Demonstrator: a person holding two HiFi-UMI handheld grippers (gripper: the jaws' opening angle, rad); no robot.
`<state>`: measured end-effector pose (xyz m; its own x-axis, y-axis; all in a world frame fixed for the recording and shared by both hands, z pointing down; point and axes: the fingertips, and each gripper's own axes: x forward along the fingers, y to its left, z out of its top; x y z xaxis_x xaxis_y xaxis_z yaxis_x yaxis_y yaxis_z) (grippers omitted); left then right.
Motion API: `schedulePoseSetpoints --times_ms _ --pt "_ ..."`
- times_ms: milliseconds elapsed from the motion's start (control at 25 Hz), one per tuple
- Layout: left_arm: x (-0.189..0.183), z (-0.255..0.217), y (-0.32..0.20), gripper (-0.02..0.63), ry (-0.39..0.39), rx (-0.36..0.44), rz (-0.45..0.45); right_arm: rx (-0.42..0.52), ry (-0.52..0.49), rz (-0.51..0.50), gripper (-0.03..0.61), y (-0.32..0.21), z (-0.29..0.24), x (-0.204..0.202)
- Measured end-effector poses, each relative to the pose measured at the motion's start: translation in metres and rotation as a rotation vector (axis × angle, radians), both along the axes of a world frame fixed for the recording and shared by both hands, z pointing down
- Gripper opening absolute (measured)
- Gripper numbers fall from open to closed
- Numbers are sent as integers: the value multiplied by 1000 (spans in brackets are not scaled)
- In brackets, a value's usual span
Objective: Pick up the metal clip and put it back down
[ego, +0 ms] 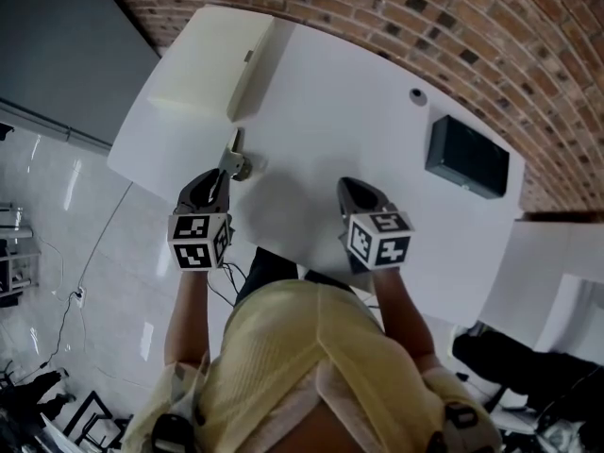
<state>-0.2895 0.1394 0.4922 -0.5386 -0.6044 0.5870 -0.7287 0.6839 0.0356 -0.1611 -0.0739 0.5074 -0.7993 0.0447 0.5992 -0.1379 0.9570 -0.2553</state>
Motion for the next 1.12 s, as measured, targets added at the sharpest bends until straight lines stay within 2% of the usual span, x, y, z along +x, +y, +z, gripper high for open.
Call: schedulePoseSetpoints --times_ms 160,800,1120 --pt "2 -3 -5 37 15 30 -6 1 -15 3 5 0 -3 -1" --pt "1 -8 -8 35 19 36 0 -4 -56 34 3 -4 -15 1" --pt "6 -8 -26 34 19 42 24 -14 -50 47 3 -16 -13 17"
